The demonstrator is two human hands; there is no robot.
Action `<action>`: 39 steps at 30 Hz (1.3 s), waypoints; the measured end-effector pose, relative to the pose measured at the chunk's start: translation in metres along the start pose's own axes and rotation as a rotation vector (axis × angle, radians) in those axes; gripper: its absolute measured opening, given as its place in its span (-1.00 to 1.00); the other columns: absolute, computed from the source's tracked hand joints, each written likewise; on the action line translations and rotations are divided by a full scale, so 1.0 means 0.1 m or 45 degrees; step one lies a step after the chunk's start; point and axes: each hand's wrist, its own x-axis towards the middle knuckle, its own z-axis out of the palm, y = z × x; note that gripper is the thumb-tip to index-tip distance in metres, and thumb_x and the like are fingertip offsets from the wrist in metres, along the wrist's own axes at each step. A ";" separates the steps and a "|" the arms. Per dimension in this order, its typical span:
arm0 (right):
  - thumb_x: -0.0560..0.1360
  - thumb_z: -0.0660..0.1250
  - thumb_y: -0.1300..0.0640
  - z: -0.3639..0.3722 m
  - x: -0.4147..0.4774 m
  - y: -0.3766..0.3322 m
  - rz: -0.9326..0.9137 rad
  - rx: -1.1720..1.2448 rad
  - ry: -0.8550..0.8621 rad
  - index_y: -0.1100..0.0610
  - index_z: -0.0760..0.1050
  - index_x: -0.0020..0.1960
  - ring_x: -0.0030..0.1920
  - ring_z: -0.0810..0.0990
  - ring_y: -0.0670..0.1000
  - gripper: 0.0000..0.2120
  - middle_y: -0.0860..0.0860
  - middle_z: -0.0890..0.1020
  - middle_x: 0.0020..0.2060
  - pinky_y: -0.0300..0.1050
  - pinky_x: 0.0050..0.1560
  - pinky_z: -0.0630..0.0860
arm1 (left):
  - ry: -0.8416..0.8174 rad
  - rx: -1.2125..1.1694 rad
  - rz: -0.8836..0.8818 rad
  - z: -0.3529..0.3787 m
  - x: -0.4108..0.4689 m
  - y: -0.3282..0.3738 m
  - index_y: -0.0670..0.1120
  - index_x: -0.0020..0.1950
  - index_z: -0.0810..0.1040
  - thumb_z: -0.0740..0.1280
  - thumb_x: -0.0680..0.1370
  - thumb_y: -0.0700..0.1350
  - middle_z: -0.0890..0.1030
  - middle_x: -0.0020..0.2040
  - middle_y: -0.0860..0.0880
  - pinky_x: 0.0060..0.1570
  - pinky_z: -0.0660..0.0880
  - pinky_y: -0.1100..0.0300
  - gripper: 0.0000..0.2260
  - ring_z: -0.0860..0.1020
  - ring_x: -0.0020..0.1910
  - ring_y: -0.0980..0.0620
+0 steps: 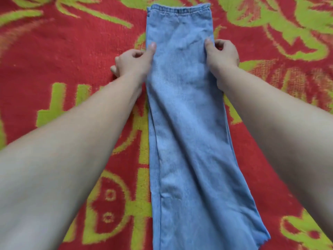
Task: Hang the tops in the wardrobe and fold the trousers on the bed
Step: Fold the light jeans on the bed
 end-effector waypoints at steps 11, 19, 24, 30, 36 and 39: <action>0.40 0.48 -0.20 -0.02 0.37 -0.40 0.202 0.483 -0.274 0.08 0.56 0.25 0.03 0.70 0.04 -0.46 0.00 0.69 0.07 0.03 0.12 0.63 | -0.075 -0.239 -0.115 0.10 0.39 0.23 0.09 -0.26 0.59 0.48 0.24 0.38 0.61 -0.03 0.10 0.25 0.35 0.19 -0.61 0.36 0.29 0.02; 0.58 0.36 0.13 0.10 0.57 -0.51 0.176 0.376 -0.391 0.16 0.59 0.13 -0.18 0.72 0.02 -0.83 0.04 0.72 -0.07 0.07 -0.10 0.69 | -0.187 -0.415 -0.026 0.31 0.77 0.40 0.03 -0.24 0.67 0.53 0.26 0.01 0.70 -0.02 -0.09 0.20 0.54 -0.01 -0.85 0.51 0.30 -0.15; 0.57 0.38 0.23 0.09 0.54 -0.43 0.048 0.727 -0.380 0.19 0.57 0.26 -0.17 0.72 0.03 -0.73 0.12 0.71 -0.01 -0.10 -0.22 0.64 | -0.193 -0.477 0.071 0.23 0.70 0.32 0.04 -0.11 0.68 0.54 0.32 0.03 0.66 0.08 -0.18 0.24 0.51 -0.06 -0.81 0.47 0.32 -0.26; 0.58 0.37 0.20 -0.29 0.32 -0.40 -0.209 0.606 -0.516 0.20 0.58 0.17 -0.04 0.71 0.00 -0.81 0.09 0.70 0.01 -0.07 -0.04 0.64 | -0.329 -0.659 0.217 -0.05 0.33 0.45 -0.18 0.15 0.61 0.46 0.51 -0.23 0.66 -0.10 -0.05 -0.29 0.50 0.32 -0.78 0.60 -0.28 0.19; 0.54 0.38 0.24 -0.83 -0.06 -0.84 -0.658 0.430 -0.197 0.27 0.58 -0.06 -0.16 0.56 -0.13 -0.92 0.01 0.61 -0.13 -0.23 -0.10 0.53 | -0.338 -0.803 0.428 -0.47 -0.26 1.03 -0.32 0.07 0.61 0.43 0.52 -0.29 0.69 -0.15 -0.10 -0.27 0.57 0.20 -0.84 0.64 -0.27 0.11; 0.53 0.38 0.29 -1.09 -0.28 -1.00 -0.665 0.430 -0.223 0.34 0.58 0.07 -0.13 0.60 -0.08 -0.85 0.10 0.65 -0.05 -0.18 -0.07 0.58 | -0.295 -0.747 0.453 -0.65 -0.54 1.25 -0.24 -0.03 0.60 0.40 0.53 -0.34 0.65 -0.32 0.05 -0.35 0.50 0.34 -0.95 0.57 -0.42 0.26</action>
